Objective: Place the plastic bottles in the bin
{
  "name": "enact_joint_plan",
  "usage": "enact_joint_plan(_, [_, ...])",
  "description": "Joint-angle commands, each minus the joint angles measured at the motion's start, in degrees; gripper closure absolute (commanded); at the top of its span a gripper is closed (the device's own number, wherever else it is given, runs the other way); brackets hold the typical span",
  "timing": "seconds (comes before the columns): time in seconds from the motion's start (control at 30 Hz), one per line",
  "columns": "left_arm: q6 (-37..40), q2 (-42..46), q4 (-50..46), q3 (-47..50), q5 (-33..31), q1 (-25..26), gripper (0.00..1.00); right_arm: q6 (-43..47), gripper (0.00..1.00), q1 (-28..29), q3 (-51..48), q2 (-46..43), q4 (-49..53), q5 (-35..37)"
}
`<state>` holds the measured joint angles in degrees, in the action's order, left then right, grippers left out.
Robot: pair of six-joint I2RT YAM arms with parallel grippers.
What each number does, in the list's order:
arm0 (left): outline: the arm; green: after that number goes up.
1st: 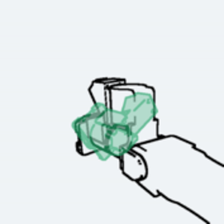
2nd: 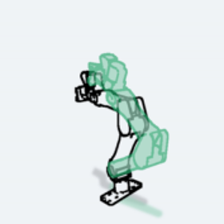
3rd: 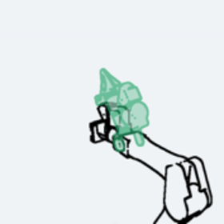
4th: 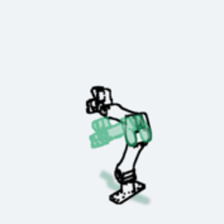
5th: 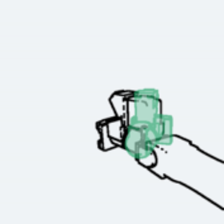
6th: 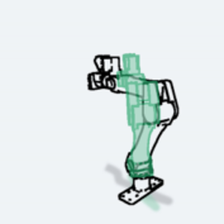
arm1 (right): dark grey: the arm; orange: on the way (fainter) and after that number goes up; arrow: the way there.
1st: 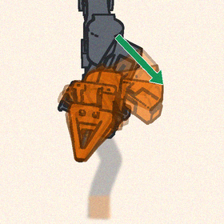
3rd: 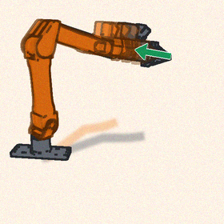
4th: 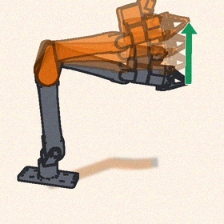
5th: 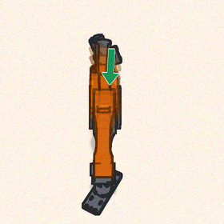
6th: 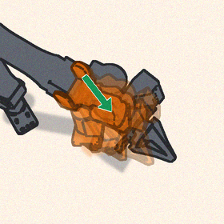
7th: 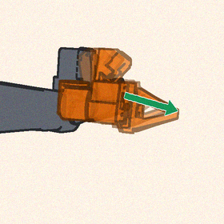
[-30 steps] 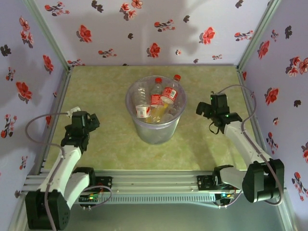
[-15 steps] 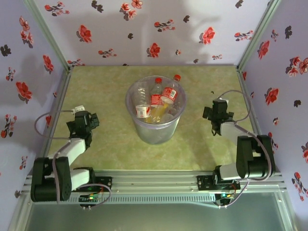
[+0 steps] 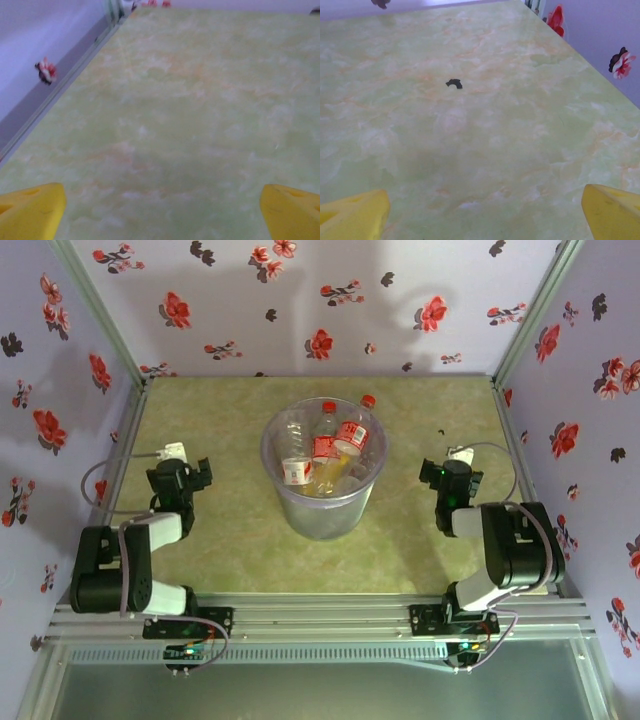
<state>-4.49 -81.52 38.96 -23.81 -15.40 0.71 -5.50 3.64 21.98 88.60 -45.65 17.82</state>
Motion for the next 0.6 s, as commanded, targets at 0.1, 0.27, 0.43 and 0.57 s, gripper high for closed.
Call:
enact_joint_plan(0.1, [1.68,-7.03,13.78,2.14,4.31,-0.45,0.0,0.07,0.01,-0.87,-0.62,1.4,-7.84,-0.4])
enact_joint_plan(0.27, [1.59,-6.92,13.21,1.93,4.18,-0.46,0.0,-0.34,0.01,-1.27,-0.45,0.76,-6.41,-0.59])
enact_joint_plan(0.43, [1.59,-6.98,13.25,1.93,4.15,-0.46,0.0,-0.3,0.01,-1.28,-0.47,0.71,-6.28,-0.51])
enact_joint_plan(0.57, [1.59,-6.97,13.2,1.89,4.17,-0.45,0.0,-0.31,0.01,-1.27,-0.45,0.7,-6.29,-0.6])
